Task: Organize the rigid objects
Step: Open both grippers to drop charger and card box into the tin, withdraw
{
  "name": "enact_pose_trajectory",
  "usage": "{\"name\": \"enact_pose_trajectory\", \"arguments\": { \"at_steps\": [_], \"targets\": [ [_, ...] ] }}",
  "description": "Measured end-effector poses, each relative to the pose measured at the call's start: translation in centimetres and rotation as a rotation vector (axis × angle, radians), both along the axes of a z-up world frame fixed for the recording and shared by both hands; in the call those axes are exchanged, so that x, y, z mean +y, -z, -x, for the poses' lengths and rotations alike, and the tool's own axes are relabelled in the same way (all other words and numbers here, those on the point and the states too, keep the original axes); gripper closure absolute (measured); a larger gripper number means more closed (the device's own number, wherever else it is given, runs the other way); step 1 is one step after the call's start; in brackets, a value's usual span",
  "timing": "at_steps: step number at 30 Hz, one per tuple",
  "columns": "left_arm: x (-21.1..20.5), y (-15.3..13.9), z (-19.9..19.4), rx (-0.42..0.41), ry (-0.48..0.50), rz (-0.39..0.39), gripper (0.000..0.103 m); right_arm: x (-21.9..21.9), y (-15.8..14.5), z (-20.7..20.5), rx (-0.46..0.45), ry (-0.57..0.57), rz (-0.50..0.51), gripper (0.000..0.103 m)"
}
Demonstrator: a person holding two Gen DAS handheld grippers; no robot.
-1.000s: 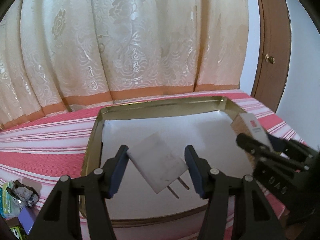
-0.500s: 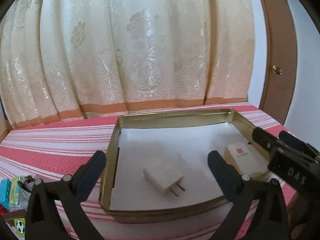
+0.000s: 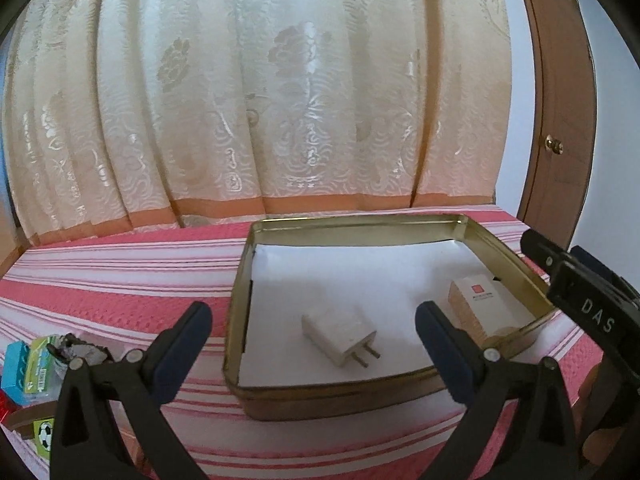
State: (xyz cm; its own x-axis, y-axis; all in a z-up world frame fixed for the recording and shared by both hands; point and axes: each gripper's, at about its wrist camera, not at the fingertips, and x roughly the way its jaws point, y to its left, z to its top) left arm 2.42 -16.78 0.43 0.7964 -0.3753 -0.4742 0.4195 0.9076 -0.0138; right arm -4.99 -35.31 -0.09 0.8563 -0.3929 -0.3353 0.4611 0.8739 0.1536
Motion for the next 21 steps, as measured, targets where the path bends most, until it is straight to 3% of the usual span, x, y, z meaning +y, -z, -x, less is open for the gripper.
{"name": "enact_pose_trajectory", "arguments": {
  "at_steps": [21],
  "targets": [
    [2.1, -0.4, 1.4, -0.045, -0.028, -0.027, 0.000, 1.8, -0.2, 1.6, -0.043, 0.002, 0.013, 0.020]
  ]
}}
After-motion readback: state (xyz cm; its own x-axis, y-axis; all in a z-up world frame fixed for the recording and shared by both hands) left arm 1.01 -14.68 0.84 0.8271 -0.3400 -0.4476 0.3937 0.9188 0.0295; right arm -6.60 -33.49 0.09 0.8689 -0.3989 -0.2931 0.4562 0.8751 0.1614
